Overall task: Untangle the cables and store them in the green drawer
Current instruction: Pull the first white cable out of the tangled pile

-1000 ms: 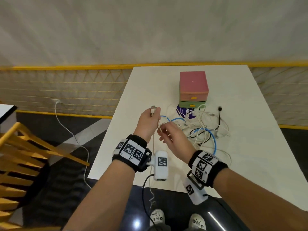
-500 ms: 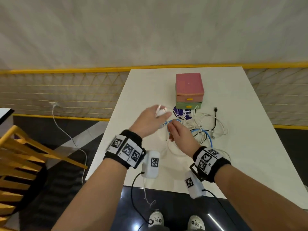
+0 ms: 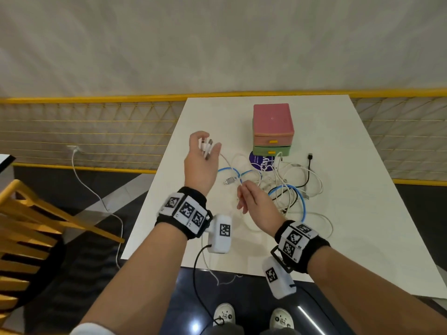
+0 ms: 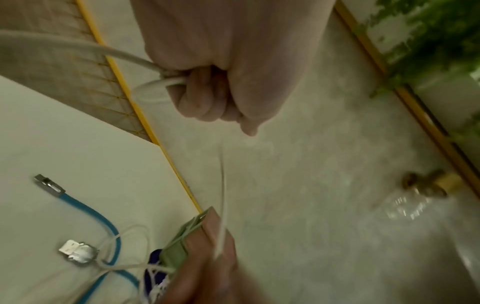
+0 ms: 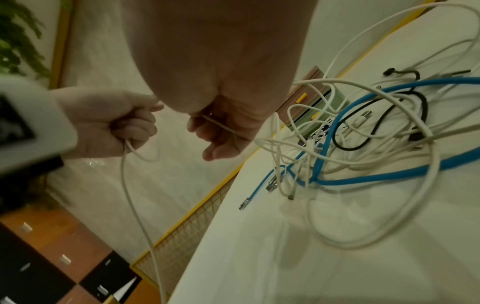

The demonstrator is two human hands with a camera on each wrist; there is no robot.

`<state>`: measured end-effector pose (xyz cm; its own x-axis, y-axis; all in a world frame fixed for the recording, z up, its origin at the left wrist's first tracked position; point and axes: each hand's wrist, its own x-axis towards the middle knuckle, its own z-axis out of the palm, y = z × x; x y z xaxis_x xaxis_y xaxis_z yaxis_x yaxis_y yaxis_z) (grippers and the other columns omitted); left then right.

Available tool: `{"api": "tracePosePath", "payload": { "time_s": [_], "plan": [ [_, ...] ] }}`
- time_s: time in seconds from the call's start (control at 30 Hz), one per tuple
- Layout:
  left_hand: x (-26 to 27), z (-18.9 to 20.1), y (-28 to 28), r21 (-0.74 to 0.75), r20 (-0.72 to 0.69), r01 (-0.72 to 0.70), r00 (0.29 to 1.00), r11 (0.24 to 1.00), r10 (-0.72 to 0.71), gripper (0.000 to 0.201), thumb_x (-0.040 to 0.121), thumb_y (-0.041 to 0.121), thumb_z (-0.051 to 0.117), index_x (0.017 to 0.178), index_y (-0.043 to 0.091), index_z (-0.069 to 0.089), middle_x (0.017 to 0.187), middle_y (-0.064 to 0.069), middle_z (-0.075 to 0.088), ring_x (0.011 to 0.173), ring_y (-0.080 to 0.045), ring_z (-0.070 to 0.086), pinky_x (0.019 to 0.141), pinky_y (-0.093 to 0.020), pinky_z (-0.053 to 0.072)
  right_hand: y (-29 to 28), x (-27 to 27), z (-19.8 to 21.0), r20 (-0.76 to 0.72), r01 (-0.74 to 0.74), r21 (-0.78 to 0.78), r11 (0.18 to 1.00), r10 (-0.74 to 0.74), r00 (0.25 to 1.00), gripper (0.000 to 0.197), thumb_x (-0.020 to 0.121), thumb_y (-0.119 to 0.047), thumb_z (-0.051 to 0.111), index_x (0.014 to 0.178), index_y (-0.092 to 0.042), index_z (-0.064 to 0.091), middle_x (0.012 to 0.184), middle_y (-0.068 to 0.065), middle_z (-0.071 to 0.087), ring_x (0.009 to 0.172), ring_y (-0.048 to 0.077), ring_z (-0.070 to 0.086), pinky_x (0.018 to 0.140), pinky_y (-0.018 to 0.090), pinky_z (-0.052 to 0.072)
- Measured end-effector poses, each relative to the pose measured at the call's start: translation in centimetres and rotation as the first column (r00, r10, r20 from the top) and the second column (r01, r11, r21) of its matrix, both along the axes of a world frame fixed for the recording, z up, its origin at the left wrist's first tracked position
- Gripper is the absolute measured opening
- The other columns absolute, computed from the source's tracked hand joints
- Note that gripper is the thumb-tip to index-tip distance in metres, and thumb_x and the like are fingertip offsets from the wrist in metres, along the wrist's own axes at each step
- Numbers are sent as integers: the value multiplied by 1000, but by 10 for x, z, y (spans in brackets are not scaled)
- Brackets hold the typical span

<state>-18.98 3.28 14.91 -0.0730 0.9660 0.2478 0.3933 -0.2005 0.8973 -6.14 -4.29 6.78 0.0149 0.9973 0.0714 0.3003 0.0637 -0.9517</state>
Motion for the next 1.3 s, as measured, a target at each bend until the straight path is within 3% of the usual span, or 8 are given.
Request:
{"api": "tracePosePath", "payload": {
  "time_s": [0.23, 0.37, 0.53, 0.67, 0.77, 0.93, 1.1, 1.3],
  "plan": [
    [20, -18, -27, -226, -76, 164, 980, 960, -185, 38, 94, 43, 58, 73, 11, 56, 57, 0, 59, 46, -13, 56, 52, -18, 45, 15, -6, 24, -70, 22, 116, 993, -14, 997, 26, 103, -14, 30, 88, -3, 49, 67, 11, 52, 55, 6, 52, 55, 27, 46],
    [22, -8, -17, -130, -159, 150, 972, 980, -170, 38, 98, 38, 53, 85, 4, 61, 62, -4, 61, 50, -15, 53, 51, -16, 41, 15, -1, 18, -64, -9, 104, 995, 16, 998, 25, 103, -14, 29, 87, -9, 48, 69, 7, 51, 60, 4, 54, 57, 25, 46],
    [8, 14, 10, -112, 104, -8, 994, 994, 20, 33, 93, 45, 58, 72, 21, 52, 58, 7, 43, 54, -11, 39, 60, -29, 34, 14, 9, 3, 15, -61, 27, 998, 60, 998, 28, 102, -14, 30, 80, -20, 46, 69, -5, 49, 70, 13, 57, 63, 28, 44],
    [19, 11, -7, -282, 105, 201, 978, 938, -178, 31, 88, 42, 67, 70, 19, 57, 48, 12, 48, 43, -3, 43, 47, -19, 36, 21, 11, 18, -8, -34, 103, 994, 35, 999, 24, 102, -14, 31, 86, -8, 48, 71, -3, 50, 72, 16, 58, 69, 27, 45],
    [26, 2, -18, -259, 71, 254, 967, 932, -244, 29, 96, 28, 59, 84, 2, 66, 56, 1, 57, 41, -1, 50, 47, -16, 44, 27, 12, 25, -6, -44, 147, 988, 46, 999, 25, 102, -14, 32, 92, 0, 49, 75, 8, 52, 74, 18, 56, 72, 27, 46],
    [19, 19, 2, -146, 154, 79, 986, 986, -56, 27, 99, 36, 52, 79, 19, 59, 56, 7, 53, 42, -1, 43, 53, -27, 35, 19, 31, -22, 206, -104, -12, 994, 105, 973, 28, 102, -15, 33, 76, -14, 43, 76, 12, 48, 73, 23, 46, 76, 37, 41],
    [8, 30, 4, -144, 125, 123, 987, 982, -105, 26, 100, 35, 52, 85, 15, 61, 58, 6, 56, 41, 2, 43, 54, -28, 34, 18, 53, -46, 305, -123, -132, 984, 158, 939, 25, 100, -9, 34, 80, -6, 48, 78, 10, 50, 78, 32, 50, 78, 32, 39],
    [7, 18, 2, -191, 250, -62, 962, 980, 110, 50, 83, 40, 74, 115, 13, 47, 73, 1, 61, 58, -7, 56, 61, -27, 46, 50, 60, -4, 287, -30, -20, 999, 35, 957, 28, 101, -12, 32, 82, -5, 50, 76, 2, 54, 70, 11, 51, 71, 28, 37]
  ]
}}
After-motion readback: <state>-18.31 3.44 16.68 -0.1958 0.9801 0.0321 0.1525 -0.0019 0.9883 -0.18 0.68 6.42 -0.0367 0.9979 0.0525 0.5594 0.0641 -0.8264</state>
